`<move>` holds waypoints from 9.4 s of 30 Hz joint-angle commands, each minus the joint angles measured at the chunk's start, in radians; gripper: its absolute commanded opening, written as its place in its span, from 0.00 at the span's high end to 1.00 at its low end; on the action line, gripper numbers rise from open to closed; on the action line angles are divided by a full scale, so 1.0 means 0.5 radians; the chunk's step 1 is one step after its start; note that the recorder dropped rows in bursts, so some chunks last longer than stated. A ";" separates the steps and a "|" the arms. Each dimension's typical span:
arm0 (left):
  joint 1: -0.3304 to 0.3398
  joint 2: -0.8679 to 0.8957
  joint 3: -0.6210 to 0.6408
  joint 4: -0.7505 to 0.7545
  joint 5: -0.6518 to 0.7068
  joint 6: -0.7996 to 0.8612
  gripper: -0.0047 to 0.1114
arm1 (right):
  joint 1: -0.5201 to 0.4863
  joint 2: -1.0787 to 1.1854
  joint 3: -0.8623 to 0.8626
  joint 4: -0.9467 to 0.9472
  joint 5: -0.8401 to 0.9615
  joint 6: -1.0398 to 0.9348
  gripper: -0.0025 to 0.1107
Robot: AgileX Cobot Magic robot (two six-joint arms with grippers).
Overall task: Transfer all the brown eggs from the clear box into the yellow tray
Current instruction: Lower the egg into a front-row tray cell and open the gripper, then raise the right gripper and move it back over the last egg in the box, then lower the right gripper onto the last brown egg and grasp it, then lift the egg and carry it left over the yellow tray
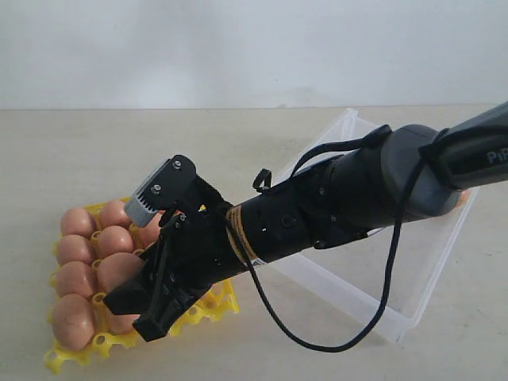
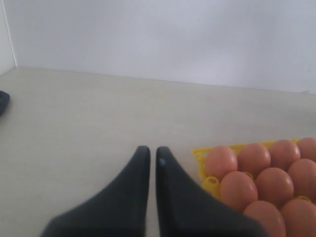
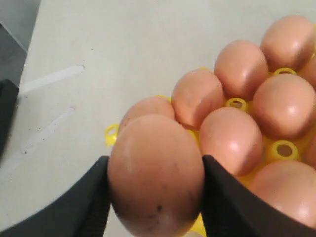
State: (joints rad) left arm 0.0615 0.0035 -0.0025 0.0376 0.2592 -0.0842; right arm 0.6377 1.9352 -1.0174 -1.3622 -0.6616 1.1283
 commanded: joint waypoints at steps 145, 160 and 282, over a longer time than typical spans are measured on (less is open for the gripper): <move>-0.004 -0.007 0.005 -0.015 -0.017 -0.004 0.92 | -1.081 0.217 -0.778 1.787 2.770 -0.518 0.35; -0.004 -0.007 0.005 -0.015 -0.017 -0.004 0.92 | -1.078 0.202 -0.961 1.648 3.144 -0.491 0.35; -0.004 -0.007 0.005 -0.015 -0.017 -0.004 0.92 | -0.645 -0.122 0.174 0.036 -1.119 0.187 0.98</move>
State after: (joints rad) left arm 0.0615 0.0035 -0.0025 0.0376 0.2574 -0.0842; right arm 0.2822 1.8768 -0.9259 -1.1678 -1.1997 1.2859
